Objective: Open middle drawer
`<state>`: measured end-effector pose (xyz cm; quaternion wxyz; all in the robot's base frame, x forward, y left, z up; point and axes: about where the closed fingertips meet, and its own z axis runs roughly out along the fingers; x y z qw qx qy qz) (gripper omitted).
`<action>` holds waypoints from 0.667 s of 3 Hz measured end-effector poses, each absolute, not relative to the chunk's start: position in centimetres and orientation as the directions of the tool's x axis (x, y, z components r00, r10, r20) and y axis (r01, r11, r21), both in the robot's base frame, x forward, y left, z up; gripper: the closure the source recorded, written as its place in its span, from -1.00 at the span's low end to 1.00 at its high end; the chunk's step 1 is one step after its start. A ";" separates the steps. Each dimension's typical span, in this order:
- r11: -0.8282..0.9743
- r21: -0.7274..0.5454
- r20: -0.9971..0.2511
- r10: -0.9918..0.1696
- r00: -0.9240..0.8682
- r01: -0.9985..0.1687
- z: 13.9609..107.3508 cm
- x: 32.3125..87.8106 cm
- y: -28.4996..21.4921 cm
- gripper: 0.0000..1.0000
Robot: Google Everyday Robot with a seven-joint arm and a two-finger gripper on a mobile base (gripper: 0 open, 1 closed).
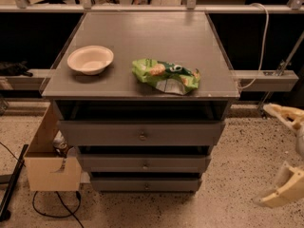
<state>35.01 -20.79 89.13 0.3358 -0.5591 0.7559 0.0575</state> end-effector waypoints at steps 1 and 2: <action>0.351 -0.217 -0.633 -0.761 -0.142 -0.911 85.0 35.1 -17.6 -1.00; 0.330 -0.177 -0.651 -0.746 -0.141 -0.927 81.4 35.3 -14.5 -1.00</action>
Offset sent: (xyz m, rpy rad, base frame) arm 0.0066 0.0943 -0.1147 0.1534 0.1145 0.1025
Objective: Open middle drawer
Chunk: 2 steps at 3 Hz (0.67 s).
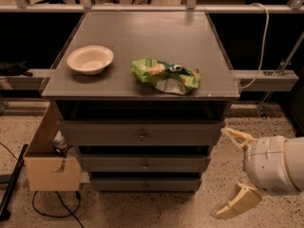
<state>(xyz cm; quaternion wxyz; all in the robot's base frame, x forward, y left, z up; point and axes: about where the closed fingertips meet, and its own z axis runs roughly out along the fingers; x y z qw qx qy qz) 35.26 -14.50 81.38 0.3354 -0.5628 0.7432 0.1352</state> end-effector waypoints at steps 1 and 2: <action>0.330 -0.177 -0.651 -0.746 -0.141 -0.927 81.4 35.3 -14.5 -1.00; 0.365 -0.163 -0.662 -0.730 -0.173 -0.916 79.6 35.3 -14.1 -1.00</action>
Offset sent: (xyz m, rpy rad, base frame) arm 0.0022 0.0093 -0.0597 0.0545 0.0265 -0.1227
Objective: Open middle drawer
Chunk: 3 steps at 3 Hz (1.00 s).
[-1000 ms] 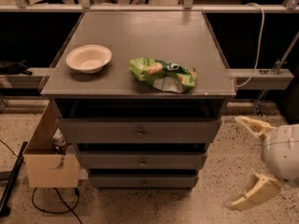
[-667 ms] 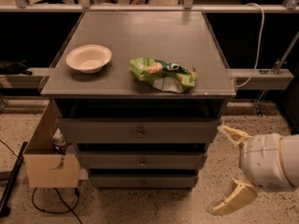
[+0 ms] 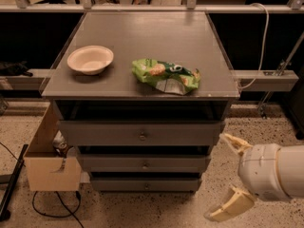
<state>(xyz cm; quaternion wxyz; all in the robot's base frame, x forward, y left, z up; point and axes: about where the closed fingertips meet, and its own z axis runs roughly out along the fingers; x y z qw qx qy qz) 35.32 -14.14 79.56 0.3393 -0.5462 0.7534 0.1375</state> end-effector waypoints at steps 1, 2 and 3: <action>0.447 -0.133 -0.684 -0.688 -0.244 -0.885 75.3 35.2 -13.9 -1.00; 0.490 -0.138 -0.676 -0.682 -0.280 -0.860 72.7 35.4 -14.4 -1.00; 0.503 -0.168 -0.641 -0.709 -0.294 -0.848 69.8 36.8 -15.4 -1.00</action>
Offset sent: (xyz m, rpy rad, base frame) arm 0.0023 -0.0106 -0.1013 0.0137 0.0153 -0.2039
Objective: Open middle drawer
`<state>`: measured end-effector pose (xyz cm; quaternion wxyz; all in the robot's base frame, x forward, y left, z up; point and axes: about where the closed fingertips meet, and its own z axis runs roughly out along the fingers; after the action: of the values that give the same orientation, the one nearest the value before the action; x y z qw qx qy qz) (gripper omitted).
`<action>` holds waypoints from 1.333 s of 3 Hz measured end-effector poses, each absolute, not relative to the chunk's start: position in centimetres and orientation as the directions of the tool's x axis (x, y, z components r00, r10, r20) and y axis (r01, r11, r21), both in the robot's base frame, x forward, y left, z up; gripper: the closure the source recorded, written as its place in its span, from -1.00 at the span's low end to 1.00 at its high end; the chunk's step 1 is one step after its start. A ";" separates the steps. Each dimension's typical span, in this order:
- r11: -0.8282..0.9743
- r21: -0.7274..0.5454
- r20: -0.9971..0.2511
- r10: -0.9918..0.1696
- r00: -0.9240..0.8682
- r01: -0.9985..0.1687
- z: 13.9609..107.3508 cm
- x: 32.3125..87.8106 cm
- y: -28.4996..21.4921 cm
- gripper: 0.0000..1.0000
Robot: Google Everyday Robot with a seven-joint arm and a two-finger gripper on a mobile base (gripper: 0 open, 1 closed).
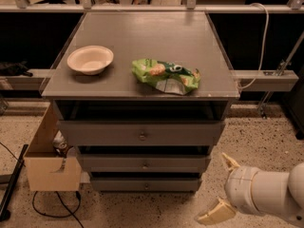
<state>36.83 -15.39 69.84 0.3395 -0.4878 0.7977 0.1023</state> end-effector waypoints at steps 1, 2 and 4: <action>0.429 -0.182 -0.582 -0.772 -0.255 -0.885 64.3 41.7 -15.3 -1.00; 0.429 -0.182 -0.582 -0.772 -0.255 -0.885 64.3 41.7 -15.3 -1.00; 0.367 -0.206 -0.516 -0.828 -0.218 -0.907 60.3 42.3 -11.7 -1.00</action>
Offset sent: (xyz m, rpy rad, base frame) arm 0.0821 0.0040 -0.0925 -0.0862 0.0602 0.1058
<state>42.34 -11.71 60.29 0.2818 -0.5582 0.7773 0.0697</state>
